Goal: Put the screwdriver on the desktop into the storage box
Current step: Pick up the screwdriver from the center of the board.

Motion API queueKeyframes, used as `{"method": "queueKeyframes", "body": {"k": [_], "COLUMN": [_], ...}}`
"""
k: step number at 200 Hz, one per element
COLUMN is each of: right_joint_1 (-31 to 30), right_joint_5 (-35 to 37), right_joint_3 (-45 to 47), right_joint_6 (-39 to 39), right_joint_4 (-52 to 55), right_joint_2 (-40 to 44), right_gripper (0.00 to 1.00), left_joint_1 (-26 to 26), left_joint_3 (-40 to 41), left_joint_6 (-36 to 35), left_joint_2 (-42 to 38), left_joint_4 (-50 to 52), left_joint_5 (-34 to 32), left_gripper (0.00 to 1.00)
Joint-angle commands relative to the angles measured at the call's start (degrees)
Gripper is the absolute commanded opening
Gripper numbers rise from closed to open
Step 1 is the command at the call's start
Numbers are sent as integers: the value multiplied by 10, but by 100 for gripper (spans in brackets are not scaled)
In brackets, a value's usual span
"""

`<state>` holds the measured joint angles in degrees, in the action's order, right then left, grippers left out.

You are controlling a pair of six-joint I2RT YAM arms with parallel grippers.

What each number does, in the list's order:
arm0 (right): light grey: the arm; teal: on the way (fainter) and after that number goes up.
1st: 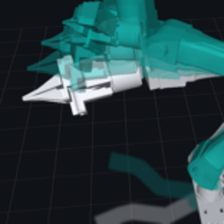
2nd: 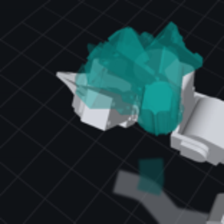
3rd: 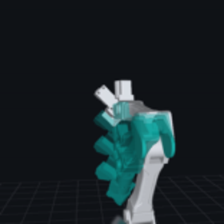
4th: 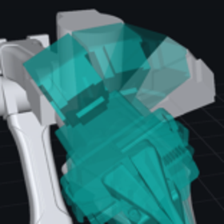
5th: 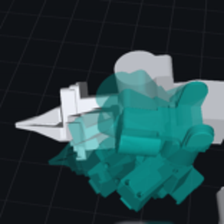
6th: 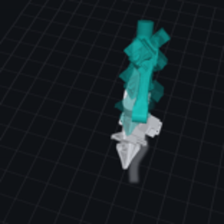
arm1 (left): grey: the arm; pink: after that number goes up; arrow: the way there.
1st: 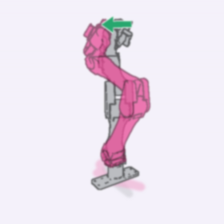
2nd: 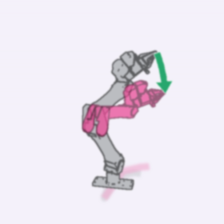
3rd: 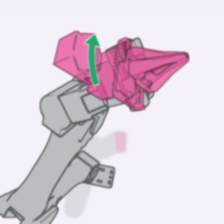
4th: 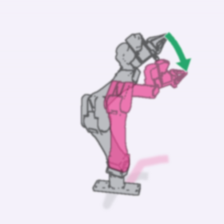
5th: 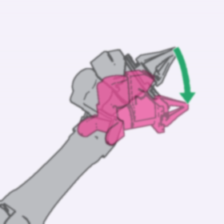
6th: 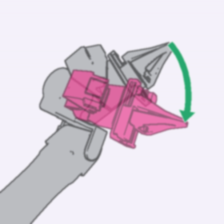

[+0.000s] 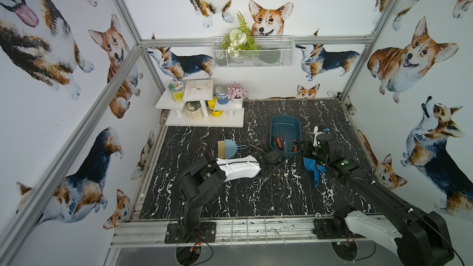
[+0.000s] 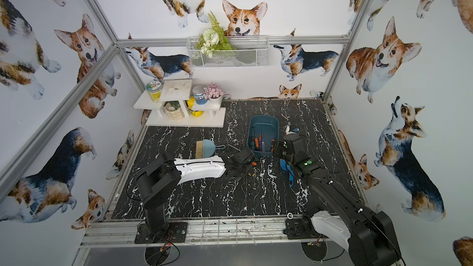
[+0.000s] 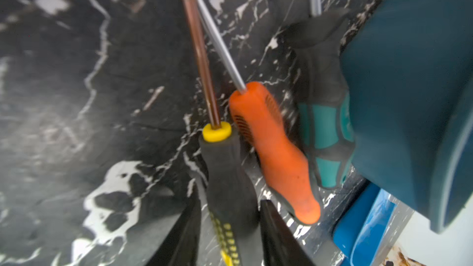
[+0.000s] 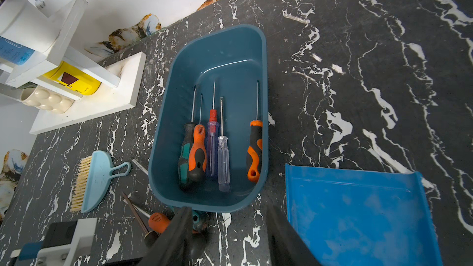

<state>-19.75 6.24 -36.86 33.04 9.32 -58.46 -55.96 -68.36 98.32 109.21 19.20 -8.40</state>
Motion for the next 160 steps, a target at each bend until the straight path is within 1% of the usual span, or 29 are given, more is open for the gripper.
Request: {"method": "queueKeyframes", "body": {"k": [1,31,51,85,100,114,134,160], "right_joint_1": [1,1,1,1,1,1,1,1], "right_joint_5": [10,11,13,14,12,11,9,10], "right_joint_3": [-3,-5,-6,-6,-6,-6,-6,-4], "right_joint_6": [1,1,1,3,5,6,8,10], "right_joint_4": [4,4,3,-2,-5,-8,-11,-12], "right_joint_2": [4,5,5,6,5,5,4,10], "right_gripper": [52,52,52,52,52,52,52,52], "left_joint_1": [4,11,11,10,6,-1,-10,-11], "left_joint_3": [-7,14,31,61,67,68,60,9], "left_joint_6": [11,28,43,66,70,71,45,-47], "left_joint_2": [13,16,1,-48,-78,-107,-138,-138], "left_joint_4": [57,56,60,90,116,145,174,210], "left_joint_5": [16,35,28,-7,-33,-64,-105,-146], "left_gripper": [38,36,28,13,11,11,11,11]}}
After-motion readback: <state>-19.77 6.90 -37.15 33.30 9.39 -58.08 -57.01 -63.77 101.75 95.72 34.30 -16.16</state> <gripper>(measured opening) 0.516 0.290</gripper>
